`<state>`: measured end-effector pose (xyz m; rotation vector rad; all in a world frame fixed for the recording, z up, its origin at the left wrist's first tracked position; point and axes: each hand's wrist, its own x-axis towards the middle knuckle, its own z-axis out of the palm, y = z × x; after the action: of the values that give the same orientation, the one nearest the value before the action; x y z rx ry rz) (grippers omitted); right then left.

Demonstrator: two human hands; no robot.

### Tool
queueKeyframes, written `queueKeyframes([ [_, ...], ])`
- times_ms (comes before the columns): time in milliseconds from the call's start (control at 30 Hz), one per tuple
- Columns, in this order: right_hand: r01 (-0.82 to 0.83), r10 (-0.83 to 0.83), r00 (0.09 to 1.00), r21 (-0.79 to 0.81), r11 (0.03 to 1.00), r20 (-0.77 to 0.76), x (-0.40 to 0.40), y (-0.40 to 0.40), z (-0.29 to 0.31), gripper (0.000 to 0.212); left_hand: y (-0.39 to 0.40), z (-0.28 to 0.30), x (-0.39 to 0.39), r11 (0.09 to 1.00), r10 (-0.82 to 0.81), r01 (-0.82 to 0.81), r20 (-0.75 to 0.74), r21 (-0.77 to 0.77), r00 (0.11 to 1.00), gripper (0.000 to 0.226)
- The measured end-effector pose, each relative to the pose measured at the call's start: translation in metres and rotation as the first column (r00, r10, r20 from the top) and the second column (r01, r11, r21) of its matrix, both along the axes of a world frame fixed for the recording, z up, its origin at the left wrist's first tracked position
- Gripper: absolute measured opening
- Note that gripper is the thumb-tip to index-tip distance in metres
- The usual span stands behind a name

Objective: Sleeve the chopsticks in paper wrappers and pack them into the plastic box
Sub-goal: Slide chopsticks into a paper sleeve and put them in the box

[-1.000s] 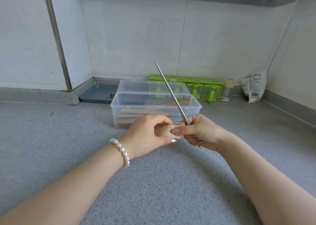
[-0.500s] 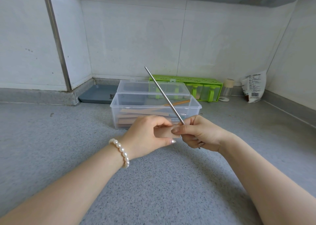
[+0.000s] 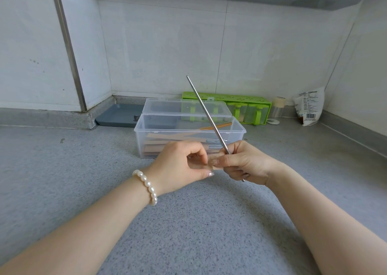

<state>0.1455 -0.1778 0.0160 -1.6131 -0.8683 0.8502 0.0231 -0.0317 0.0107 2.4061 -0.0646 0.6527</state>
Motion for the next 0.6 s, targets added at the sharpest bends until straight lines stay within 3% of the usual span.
queueKeyframes([
  [200, 0.051, -0.051, 0.999, 0.028, 0.998, -0.002, 0.0, 0.0014, 0.0002, 0.022, -0.0024, 0.0022, -0.0019, 1.0, 0.019, -0.019, 0.007, -0.004, 1.0, 0.037],
  [433, 0.107, -0.108, 0.993, 0.04, 0.993, 0.042, -0.0024, 0.0063, -0.0034, 0.026, -0.0024, 0.0015, -0.0017, 1.0, 0.007, -0.006, 0.045, -0.025, 0.999, 0.026],
  [600, 0.107, -0.109, 0.992, 0.031, 0.994, 0.057, -0.0026, 0.0056, -0.0006, 0.022, -0.0009, 0.0022, -0.0012, 0.993, 0.008, -0.004, 0.035, -0.12, 0.999, 0.025],
])
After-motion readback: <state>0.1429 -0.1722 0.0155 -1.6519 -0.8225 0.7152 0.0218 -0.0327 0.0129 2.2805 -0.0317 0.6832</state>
